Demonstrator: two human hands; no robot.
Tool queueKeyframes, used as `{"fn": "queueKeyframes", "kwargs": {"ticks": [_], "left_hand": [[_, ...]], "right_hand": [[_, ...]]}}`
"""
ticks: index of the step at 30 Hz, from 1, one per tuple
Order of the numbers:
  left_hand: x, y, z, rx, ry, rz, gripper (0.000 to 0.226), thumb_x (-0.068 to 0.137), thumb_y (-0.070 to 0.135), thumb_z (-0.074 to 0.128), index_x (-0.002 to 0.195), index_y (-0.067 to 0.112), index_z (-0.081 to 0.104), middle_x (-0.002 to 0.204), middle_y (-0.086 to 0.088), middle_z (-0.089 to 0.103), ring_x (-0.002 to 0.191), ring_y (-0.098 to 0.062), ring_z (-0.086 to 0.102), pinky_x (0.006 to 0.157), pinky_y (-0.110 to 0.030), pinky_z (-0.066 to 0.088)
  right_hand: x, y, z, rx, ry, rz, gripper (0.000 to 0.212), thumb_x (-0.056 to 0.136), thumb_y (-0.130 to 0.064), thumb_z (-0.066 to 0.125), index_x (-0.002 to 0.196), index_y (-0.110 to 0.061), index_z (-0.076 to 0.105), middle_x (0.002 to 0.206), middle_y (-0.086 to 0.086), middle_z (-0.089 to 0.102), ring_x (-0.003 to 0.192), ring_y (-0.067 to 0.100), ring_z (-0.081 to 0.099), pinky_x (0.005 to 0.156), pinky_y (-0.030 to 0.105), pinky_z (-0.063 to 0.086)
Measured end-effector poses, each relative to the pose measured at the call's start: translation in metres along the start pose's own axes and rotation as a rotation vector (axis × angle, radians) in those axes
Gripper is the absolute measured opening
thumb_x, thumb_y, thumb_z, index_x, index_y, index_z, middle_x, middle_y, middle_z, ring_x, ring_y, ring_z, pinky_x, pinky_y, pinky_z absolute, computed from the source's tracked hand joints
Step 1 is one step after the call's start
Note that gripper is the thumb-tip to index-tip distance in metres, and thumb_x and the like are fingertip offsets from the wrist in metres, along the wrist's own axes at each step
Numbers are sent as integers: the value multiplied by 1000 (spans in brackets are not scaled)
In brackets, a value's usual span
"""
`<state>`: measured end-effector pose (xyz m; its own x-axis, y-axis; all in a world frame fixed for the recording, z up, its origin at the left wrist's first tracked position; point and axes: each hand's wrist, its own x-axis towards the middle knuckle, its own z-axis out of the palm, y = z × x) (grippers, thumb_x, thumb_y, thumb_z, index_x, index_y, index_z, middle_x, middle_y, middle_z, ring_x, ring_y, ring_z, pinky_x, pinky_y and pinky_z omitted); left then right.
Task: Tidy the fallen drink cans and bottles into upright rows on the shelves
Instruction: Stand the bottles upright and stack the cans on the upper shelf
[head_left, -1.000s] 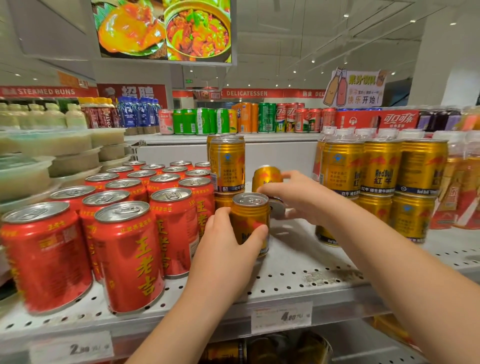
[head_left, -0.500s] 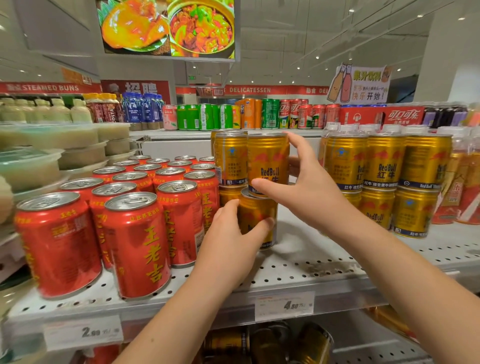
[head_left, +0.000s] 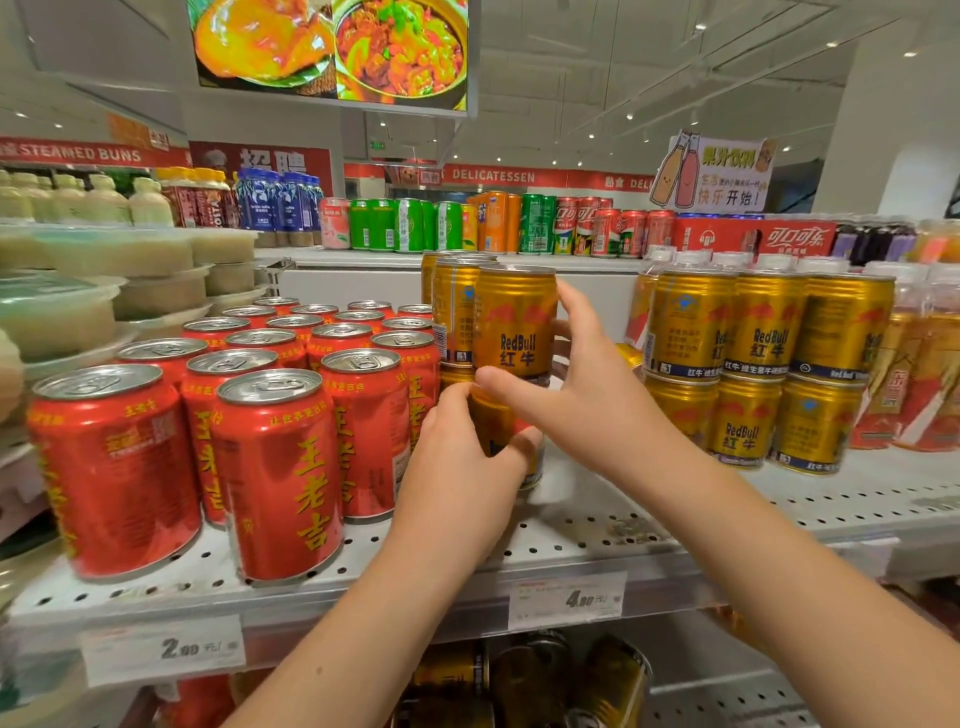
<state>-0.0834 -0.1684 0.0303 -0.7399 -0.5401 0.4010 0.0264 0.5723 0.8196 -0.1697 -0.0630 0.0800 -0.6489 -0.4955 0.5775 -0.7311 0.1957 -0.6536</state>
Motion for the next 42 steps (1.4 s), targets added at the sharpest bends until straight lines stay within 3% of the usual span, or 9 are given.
{"fn": "queueKeyframes", "kwargs": {"ticks": [2, 6, 11, 17, 23, 31, 36, 39, 42], "left_hand": [[-5, 1, 1, 50, 66, 50, 58, 87, 47, 71, 135, 39, 39, 129, 13, 48, 114, -9, 54, 86, -30, 48], [-29, 5, 5, 235, 249, 335, 66, 87, 42, 73, 142, 22, 42, 127, 6, 46, 117, -15, 50, 98, -32, 45], [-47, 17, 31, 172, 122, 476, 42, 92, 38, 61, 132, 28, 51, 110, 17, 50, 94, -7, 55, 82, -20, 44], [5, 61, 93, -83, -54, 213, 40, 105, 24, 41, 144, 36, 41, 135, 20, 48, 120, 7, 49, 93, -15, 42], [86, 72, 136, -369, 16, -211, 36, 104, 38, 53, 137, 23, 56, 126, 0, 66, 111, -18, 64, 94, -42, 56], [85, 64, 145, -172, 52, -258, 35, 105, 27, 43, 88, 9, 67, 83, -12, 70, 77, -19, 59, 75, -41, 58], [69, 62, 139, -110, 40, -227, 35, 106, 23, 40, 96, 7, 70, 73, -3, 64, 63, -15, 57, 46, -20, 50], [64, 63, 138, -148, 2, -224, 36, 106, 22, 39, 91, 3, 67, 70, -3, 60, 58, -15, 52, 48, -22, 47], [62, 63, 138, -148, -37, -192, 34, 104, 22, 38, 81, 14, 61, 70, -5, 55, 56, -16, 49, 58, -28, 45]], "right_hand": [[-14, 2, -6, -18, 45, -15, 94, 82, -57, 73, 156, -38, 19, 152, -9, 40, 139, 6, 39, 114, 37, 39], [-52, 23, -47, -100, 212, -147, 49, 94, -42, 63, 140, -37, 47, 132, -19, 54, 124, -2, 51, 100, 14, 44], [-84, 74, -107, -108, 382, -145, 25, 97, -20, 58, 121, -28, 63, 119, -15, 63, 113, 1, 60, 90, 8, 44], [-84, 137, -162, -88, 473, -99, 21, 98, -27, 56, 116, -37, 64, 116, -13, 65, 110, 6, 62, 89, 8, 45], [-70, 182, -195, -54, 440, -92, 30, 96, -45, 51, 122, -37, 62, 117, -15, 65, 105, 15, 66, 87, 33, 51], [-54, 191, -199, 49, 379, -49, 41, 87, -62, 57, 126, -57, 45, 128, -16, 57, 113, -4, 58, 83, 25, 54], [-52, 190, -191, 68, 309, -17, 48, 85, -58, 59, 129, -61, 39, 135, -17, 52, 119, -3, 56, 97, 31, 46], [-49, 190, -193, 77, 367, -39, 46, 88, -65, 56, 131, -53, 45, 127, -24, 56, 111, -18, 52, 89, 22, 43], [-47, 192, -192, 113, 400, -47, 41, 83, -71, 54, 123, -64, 45, 120, -40, 54, 109, -20, 53, 80, 20, 49]]}}
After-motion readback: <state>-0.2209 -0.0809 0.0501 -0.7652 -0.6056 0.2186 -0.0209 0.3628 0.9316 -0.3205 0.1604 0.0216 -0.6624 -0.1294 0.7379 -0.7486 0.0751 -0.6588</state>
